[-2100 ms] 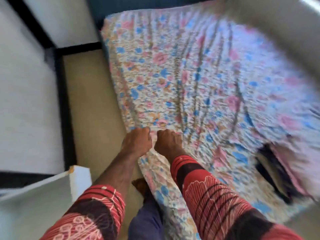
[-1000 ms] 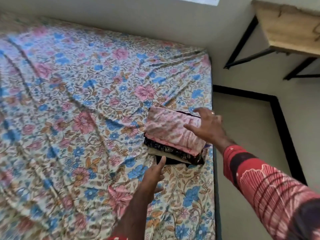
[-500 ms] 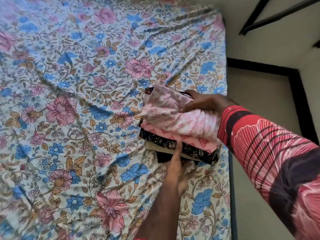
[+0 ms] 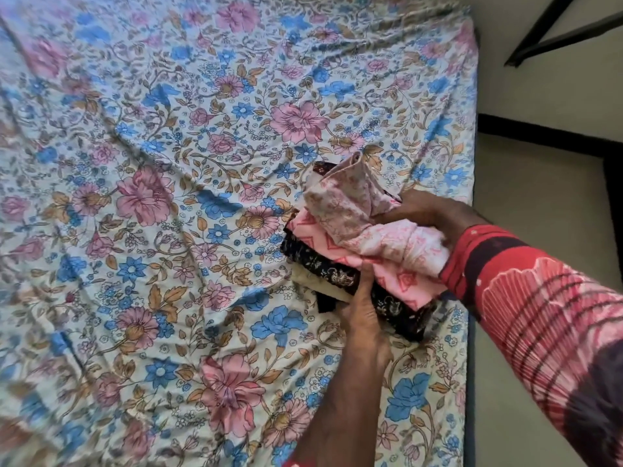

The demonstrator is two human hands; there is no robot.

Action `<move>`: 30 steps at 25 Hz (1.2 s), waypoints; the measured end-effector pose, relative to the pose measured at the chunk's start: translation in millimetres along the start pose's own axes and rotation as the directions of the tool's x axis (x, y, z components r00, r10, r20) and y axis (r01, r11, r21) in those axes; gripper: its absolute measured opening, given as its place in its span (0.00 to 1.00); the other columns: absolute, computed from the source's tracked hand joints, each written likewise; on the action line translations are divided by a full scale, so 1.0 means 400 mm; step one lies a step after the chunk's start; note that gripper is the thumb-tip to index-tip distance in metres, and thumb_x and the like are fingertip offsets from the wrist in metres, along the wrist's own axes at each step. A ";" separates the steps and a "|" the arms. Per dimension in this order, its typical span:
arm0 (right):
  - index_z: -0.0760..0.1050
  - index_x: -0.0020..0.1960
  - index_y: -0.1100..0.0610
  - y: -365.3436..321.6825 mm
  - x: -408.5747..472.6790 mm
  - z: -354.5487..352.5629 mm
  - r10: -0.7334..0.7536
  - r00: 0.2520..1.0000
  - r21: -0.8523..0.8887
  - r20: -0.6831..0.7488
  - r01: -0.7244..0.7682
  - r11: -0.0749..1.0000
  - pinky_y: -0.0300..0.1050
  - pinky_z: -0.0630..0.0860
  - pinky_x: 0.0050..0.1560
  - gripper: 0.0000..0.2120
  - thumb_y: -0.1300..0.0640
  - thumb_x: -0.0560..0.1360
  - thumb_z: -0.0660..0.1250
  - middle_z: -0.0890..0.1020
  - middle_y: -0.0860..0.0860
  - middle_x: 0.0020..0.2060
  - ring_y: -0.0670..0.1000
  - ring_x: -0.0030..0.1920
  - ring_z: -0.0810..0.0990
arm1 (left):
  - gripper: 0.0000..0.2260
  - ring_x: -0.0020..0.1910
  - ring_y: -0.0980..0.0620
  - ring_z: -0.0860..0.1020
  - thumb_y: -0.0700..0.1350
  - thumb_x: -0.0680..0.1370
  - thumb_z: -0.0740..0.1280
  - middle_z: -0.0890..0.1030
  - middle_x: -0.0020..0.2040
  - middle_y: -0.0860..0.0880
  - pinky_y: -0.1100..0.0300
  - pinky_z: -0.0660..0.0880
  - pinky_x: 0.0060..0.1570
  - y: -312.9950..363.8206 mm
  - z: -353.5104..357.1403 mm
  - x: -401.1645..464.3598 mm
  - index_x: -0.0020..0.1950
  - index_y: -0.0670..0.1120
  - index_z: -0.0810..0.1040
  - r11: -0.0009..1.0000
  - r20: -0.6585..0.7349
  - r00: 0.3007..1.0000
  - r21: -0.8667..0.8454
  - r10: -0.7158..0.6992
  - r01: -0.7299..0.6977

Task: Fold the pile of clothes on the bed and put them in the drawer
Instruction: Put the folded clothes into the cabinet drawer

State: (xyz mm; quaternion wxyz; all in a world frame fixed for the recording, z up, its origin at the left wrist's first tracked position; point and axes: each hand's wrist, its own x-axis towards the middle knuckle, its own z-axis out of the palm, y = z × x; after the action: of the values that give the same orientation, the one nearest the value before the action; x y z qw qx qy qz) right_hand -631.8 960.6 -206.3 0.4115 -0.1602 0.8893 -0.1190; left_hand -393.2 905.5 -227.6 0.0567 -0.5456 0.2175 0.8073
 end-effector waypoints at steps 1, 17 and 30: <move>0.81 0.50 0.54 -0.002 -0.008 0.002 0.001 1.000 -0.002 0.012 -0.001 1.000 0.48 0.77 0.53 0.55 0.13 0.41 0.66 0.84 0.51 0.46 0.53 0.46 0.82 | 0.59 0.58 0.39 0.82 0.69 0.48 0.84 0.81 0.62 0.40 0.39 0.81 0.54 0.005 -0.006 0.002 0.71 0.45 0.68 1.000 -0.006 1.000 0.000 0.011 -0.011; 0.73 0.70 0.55 -0.132 -0.315 0.406 -0.127 0.977 0.713 0.174 -0.036 0.700 0.54 0.79 0.63 0.45 0.44 0.58 0.83 0.85 0.54 0.59 0.55 0.58 0.84 | 0.48 0.59 0.42 0.83 0.54 0.58 0.88 0.82 0.66 0.45 0.40 0.79 0.60 0.078 -0.465 -0.130 0.74 0.54 0.71 0.957 0.032 0.958 0.042 0.286 -0.287; 0.76 0.68 0.56 -0.644 -0.578 0.751 -0.404 0.863 0.595 0.304 0.159 0.788 0.44 0.79 0.53 0.49 0.42 0.50 0.85 0.86 0.52 0.57 0.52 0.57 0.85 | 0.36 0.57 0.41 0.84 0.43 0.64 0.83 0.85 0.60 0.45 0.40 0.81 0.54 0.130 -1.009 -0.564 0.69 0.56 0.73 0.801 -0.140 0.826 -0.204 0.546 -0.563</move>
State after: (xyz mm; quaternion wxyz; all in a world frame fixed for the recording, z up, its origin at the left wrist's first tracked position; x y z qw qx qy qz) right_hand -211.4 788.1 -147.5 0.5961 -0.1903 0.6731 -0.3941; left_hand 25.1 725.1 -133.4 -0.2554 -0.4903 0.2716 0.7877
